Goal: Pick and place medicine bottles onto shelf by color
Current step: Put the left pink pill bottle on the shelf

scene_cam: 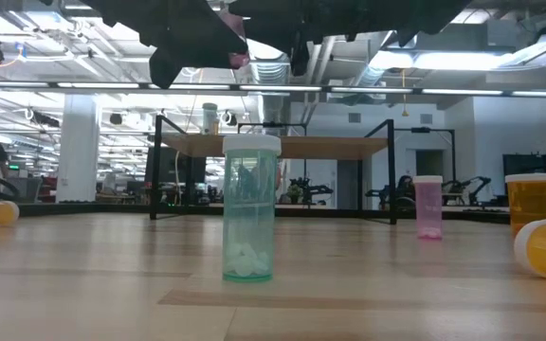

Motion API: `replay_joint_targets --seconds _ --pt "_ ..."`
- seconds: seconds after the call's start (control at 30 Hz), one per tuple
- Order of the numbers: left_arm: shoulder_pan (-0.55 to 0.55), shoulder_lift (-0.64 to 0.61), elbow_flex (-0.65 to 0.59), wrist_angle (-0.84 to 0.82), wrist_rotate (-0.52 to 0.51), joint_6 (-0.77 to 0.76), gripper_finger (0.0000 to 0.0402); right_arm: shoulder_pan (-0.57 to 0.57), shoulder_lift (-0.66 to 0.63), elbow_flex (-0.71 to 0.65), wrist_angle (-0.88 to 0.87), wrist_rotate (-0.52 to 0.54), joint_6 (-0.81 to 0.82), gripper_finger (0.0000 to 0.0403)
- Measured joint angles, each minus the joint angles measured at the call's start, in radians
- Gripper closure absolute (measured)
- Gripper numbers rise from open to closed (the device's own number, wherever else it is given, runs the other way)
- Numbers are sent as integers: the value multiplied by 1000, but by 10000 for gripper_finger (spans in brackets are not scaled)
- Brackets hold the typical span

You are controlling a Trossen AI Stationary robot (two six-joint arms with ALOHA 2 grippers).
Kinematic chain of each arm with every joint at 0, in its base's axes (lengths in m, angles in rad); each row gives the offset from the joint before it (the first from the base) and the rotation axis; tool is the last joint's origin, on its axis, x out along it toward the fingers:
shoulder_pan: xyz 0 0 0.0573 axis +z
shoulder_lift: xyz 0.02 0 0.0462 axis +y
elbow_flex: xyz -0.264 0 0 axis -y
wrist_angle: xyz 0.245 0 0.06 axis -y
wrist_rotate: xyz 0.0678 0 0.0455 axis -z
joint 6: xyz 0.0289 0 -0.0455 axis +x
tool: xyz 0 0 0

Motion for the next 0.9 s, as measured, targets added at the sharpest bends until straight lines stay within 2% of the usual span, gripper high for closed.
replay_joint_targets --seconds 0.13,0.37,0.53,0.7,0.9 --pt "0 0 0 0 1 0 308 0 0 0 0 0 -1 281" --pt "0 0 0 -3 3 0 257 -4 0 0 -1 0 -8 281" --pt "0 -17 0 -75 -4 11 225 -18 0 1 1 0 -27 281" --pt "0 -82 0 -191 -90 12 207 -70 0 1 28 1 -40 281" --pt "-7 -194 -4 -322 -181 16 204 -185 0 1 132 1 -61 281"
